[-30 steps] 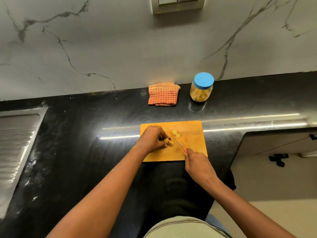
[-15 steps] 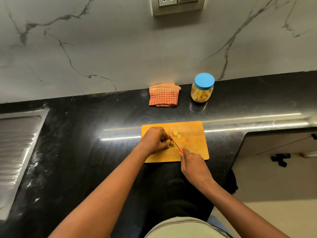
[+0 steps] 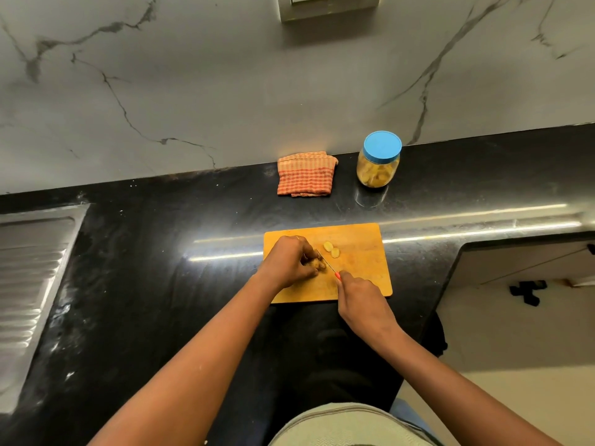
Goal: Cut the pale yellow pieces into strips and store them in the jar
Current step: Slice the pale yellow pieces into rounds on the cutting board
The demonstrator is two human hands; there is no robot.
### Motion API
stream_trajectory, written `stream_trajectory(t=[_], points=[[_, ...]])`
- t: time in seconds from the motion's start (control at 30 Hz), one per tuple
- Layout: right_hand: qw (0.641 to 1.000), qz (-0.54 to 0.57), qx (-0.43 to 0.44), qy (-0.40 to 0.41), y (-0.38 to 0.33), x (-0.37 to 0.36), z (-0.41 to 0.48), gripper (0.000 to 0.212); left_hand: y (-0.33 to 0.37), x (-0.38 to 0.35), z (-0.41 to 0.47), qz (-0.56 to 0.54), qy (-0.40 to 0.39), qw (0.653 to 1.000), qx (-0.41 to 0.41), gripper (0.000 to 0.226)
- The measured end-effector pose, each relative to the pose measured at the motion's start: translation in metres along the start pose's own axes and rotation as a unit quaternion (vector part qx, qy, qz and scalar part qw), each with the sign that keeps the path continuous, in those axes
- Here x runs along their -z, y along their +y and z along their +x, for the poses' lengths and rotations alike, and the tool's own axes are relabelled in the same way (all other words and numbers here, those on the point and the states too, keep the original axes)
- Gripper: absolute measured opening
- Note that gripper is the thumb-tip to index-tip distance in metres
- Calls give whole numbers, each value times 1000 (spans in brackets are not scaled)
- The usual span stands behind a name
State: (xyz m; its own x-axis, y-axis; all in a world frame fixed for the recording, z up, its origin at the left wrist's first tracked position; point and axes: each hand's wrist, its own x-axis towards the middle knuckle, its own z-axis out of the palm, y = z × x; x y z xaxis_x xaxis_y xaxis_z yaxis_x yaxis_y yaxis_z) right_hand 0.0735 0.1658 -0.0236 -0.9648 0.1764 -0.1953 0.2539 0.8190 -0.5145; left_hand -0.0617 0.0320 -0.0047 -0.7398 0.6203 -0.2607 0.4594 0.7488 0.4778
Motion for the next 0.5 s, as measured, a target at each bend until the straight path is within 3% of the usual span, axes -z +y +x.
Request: stream_trajectory(t=[0.17, 0.5], points=[[1000, -17, 6, -11, -1, -1, 12, 35, 2, 0, 0, 2, 3, 1000, 3, 32], [998, 50, -10, -34, 6, 4, 11, 31, 2, -1, 4, 19, -11, 1000, 12, 32]])
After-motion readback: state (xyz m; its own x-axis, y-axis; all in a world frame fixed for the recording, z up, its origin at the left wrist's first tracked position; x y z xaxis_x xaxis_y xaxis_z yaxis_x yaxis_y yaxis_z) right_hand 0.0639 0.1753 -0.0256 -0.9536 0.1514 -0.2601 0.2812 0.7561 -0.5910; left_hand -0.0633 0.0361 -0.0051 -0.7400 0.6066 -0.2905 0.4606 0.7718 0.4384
